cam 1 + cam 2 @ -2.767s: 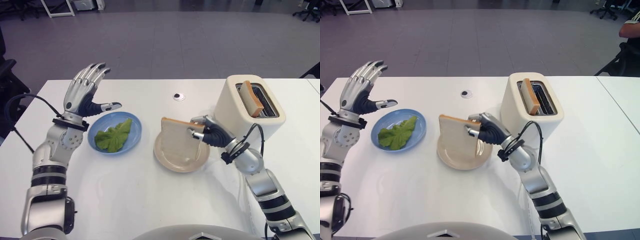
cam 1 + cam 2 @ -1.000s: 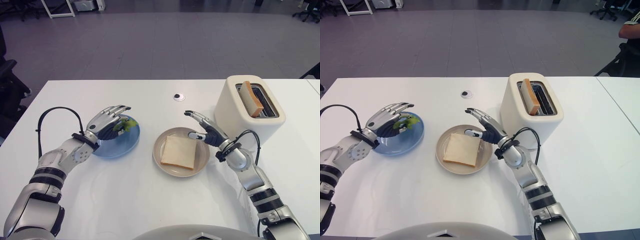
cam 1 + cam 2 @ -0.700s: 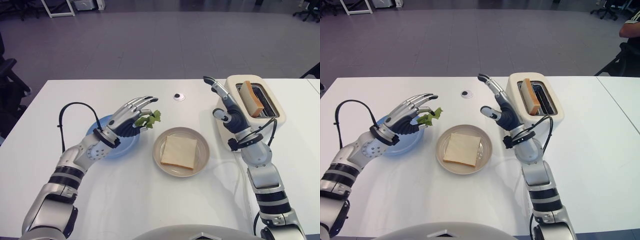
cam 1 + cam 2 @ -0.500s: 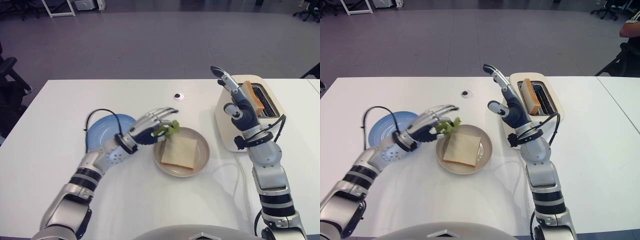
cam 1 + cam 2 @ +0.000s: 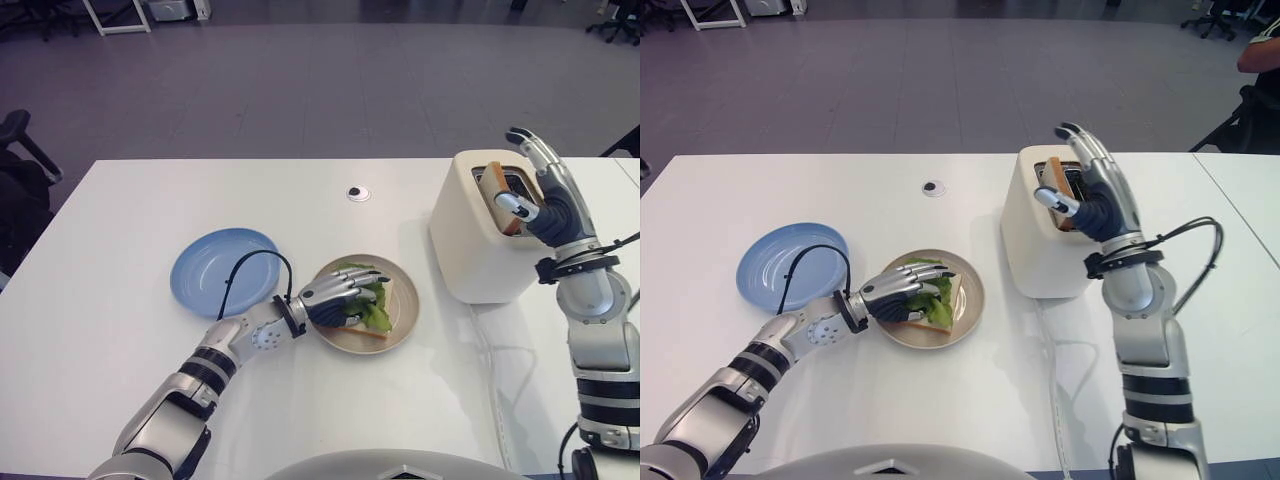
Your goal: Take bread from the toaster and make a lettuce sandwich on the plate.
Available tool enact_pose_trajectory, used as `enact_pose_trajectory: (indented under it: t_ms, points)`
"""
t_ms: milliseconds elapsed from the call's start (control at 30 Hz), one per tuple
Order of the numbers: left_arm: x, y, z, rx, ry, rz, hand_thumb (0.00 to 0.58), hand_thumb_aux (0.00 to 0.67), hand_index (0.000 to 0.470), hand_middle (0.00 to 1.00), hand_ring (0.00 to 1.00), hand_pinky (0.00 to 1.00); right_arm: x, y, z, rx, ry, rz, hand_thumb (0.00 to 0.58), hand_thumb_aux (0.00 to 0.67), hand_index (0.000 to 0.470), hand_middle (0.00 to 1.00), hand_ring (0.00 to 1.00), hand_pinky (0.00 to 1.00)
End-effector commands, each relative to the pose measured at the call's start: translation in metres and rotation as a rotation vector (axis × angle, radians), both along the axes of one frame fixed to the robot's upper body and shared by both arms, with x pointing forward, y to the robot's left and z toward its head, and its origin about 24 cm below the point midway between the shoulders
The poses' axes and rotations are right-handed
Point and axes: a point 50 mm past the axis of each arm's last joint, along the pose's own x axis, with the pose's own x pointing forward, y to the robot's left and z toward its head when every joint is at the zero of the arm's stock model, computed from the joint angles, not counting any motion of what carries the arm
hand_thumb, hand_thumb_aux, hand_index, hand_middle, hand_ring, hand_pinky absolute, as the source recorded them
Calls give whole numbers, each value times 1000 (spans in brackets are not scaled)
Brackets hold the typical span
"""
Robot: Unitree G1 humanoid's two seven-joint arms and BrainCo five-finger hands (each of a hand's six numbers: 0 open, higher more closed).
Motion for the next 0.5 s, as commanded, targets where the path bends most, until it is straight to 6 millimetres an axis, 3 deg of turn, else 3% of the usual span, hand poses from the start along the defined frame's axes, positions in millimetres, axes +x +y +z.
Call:
enact_pose_trajectory:
  t_ms: [33,67,100,133,167,400,433,467,500]
  points:
    - [0,7,1,41,-4,2,575,607,426,0,0,0,-1,-16,-12,-96,88,-63,0,0,0,0,0,0]
    - [1,8,3,35,-9,5,553,525,369,0,0,0,-1,-16,-16,-118,112,-64,0,0,0,0,0,0]
    - [1,10,5,28,-13,9,456,360,253,0,0,0,-2,-16,-19,-134,130,-64,0,0,0,0,0,0]
    - [0,11,7,4,-9,8,307,210,147,0,0,0,-1,-16,-22,-148,142,-66,0,0,0,0,0,0]
    - [-1,12,11,-23,-8,7,0,0,0,0,0,0,-1,-17,-24,-155,150,-73,0,0,0,0,0,0]
    - [-1,17,26,-123,-11,12,0,0,0,0,0,0,0,-16,-42,-225,231,-75,0,0,0,0,0,0]
    - [-1,17,28,-133,-14,17,0,0,0,0,0,0,0,-15,-42,-224,230,-68,160,100,70,0,0,0]
    - [-1,18,30,-141,-16,20,0,0,0,0,0,0,0,-14,-41,-223,225,-64,519,452,317,0,0,0]
    - [0,19,31,-150,-19,23,0,0,0,0,0,0,0,-14,-40,-216,215,-61,578,636,446,0,0,0]
